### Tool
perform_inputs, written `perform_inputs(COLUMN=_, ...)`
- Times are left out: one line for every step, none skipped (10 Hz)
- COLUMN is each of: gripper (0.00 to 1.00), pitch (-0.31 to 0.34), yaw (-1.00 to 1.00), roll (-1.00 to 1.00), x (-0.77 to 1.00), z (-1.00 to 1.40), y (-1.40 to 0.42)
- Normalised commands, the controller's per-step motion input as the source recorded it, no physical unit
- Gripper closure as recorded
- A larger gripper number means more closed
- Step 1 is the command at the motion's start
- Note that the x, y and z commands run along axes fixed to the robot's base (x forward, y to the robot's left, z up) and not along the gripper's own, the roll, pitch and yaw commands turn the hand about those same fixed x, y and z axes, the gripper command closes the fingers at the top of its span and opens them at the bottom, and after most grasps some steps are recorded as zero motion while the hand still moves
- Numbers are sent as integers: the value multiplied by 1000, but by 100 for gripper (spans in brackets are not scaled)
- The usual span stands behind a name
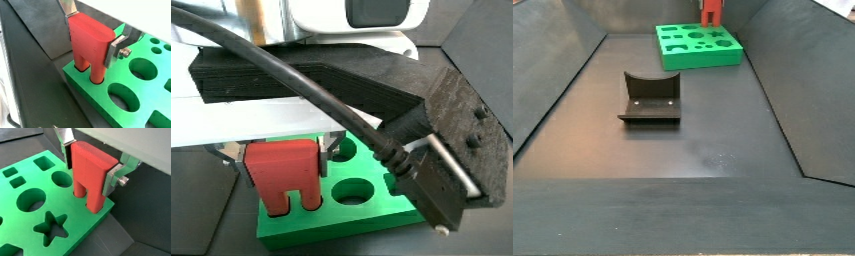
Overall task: Pick up the square-circle object. Move up. Place the square-circle object on the fixture. Regrasp the square-circle object. Move to above the board. Insert the square-circle object.
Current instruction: Insert the square-circle object.
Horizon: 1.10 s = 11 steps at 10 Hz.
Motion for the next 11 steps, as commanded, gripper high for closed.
perform_inputs(gripper=100, pitch=-39, yaw=-97, roll=140, x=0, z=-869, y=-83)
perform_inputs(gripper=100, pitch=-86, yaw=0, roll=221, x=-77, z=-900, y=-120)
perform_inputs(gripper=100, pitch=-157, yaw=257, roll=331, x=-414, z=-654, y=-71)
perform_inputs(gripper=100, pitch=-156, yaw=369, roll=356, x=-534, z=-603, y=0)
perform_inputs(gripper=100, pitch=-107, yaw=126, roll=369, x=-411, z=-609, y=14)
perform_inputs(gripper=100, pitch=-59, yaw=0, roll=364, x=-289, z=-637, y=0)
perform_inputs(gripper=100, pitch=-57, yaw=0, roll=313, x=-209, z=-746, y=0)
perform_inputs(gripper=100, pitch=-76, yaw=-17, roll=276, x=-54, z=-806, y=0)
perform_inputs(gripper=100, pitch=-57, yaw=-49, roll=259, x=0, z=-837, y=9)
perform_inputs(gripper=100, pitch=0, yaw=-140, roll=154, x=357, z=-1000, y=277)
perform_inputs(gripper=100, pitch=30, yaw=-140, roll=76, x=694, z=-1000, y=497)
